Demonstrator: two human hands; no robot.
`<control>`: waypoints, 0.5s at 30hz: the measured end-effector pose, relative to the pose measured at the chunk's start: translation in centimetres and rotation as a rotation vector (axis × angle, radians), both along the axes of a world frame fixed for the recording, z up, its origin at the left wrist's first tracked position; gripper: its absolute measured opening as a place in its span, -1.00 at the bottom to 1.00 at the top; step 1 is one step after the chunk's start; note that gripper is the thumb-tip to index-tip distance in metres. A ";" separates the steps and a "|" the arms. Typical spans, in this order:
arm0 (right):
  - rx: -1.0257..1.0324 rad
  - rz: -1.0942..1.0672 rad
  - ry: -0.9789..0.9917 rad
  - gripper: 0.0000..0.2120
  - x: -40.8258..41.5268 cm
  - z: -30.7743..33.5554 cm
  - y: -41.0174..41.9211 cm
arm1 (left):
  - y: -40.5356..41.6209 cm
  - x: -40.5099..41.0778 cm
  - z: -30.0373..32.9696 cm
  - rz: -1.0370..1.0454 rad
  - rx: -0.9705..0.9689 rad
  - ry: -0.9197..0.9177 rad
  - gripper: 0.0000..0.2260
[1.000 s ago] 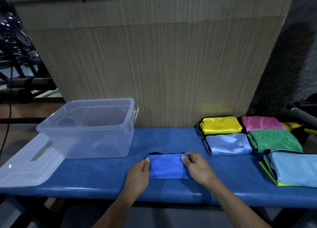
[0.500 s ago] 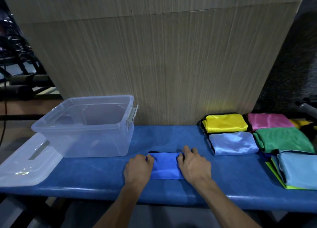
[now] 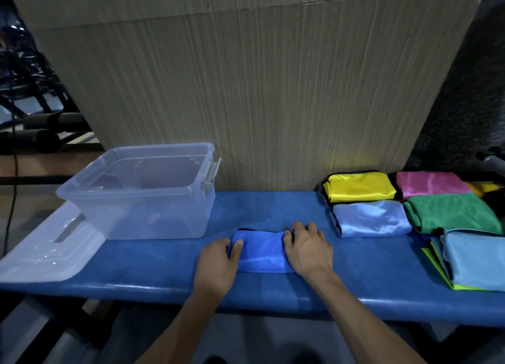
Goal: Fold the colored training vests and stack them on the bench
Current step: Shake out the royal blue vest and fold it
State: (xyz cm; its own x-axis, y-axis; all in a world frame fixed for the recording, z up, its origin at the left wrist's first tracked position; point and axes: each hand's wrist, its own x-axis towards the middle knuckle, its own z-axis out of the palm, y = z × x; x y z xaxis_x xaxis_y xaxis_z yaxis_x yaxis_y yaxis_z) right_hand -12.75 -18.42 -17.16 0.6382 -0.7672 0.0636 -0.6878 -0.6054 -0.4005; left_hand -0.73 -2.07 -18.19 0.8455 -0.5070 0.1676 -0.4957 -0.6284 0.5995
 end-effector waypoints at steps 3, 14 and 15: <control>0.030 -0.048 -0.016 -0.66 0.5 0.1 0.4 | 0.0 -0.5 -0.6 0.004 0.013 -0.054 -0.61; 0.309 -0.111 -0.465 -0.84 0.4 0.4 -1.0 | -1.9 1.5 0.8 0.037 0.260 0.218 -0.73; 0.337 -0.132 -0.479 -0.84 0.1 0.4 -1.4 | -2.1 1.4 1.1 0.021 0.257 0.265 -0.71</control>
